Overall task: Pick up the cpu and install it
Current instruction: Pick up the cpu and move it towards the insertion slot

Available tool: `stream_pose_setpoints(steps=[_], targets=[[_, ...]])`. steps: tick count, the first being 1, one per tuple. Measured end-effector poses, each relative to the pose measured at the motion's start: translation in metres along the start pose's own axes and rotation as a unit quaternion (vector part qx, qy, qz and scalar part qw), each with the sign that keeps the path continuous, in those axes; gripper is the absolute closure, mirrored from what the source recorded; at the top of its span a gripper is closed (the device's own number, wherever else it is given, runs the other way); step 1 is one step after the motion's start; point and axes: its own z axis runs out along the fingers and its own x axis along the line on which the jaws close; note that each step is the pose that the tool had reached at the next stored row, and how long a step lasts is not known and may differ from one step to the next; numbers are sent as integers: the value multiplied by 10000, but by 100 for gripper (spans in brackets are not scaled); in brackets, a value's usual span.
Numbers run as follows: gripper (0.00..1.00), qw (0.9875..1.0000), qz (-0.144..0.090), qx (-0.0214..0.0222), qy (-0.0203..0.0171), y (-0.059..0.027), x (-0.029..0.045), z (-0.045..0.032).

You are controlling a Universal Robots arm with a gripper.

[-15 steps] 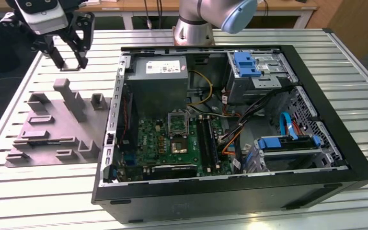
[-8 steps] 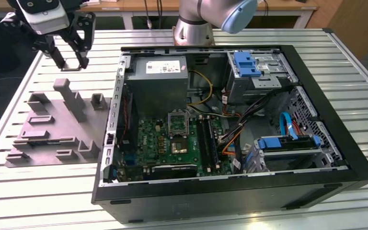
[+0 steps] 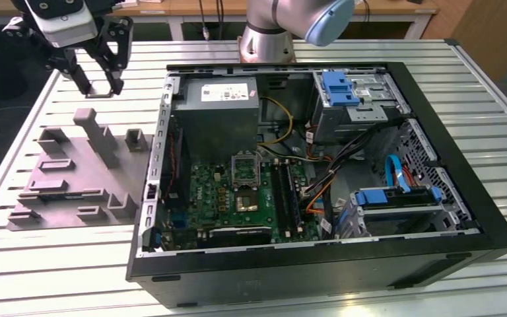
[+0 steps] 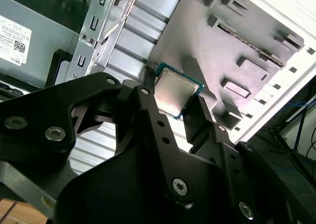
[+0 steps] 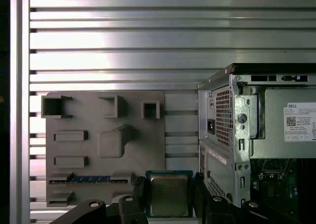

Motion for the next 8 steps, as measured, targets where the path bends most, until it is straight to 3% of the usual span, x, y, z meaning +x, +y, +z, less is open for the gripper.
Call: stream_pose_setpoints(steps=[8], targets=[[53,10000,0,0,0,1,-19,0]])
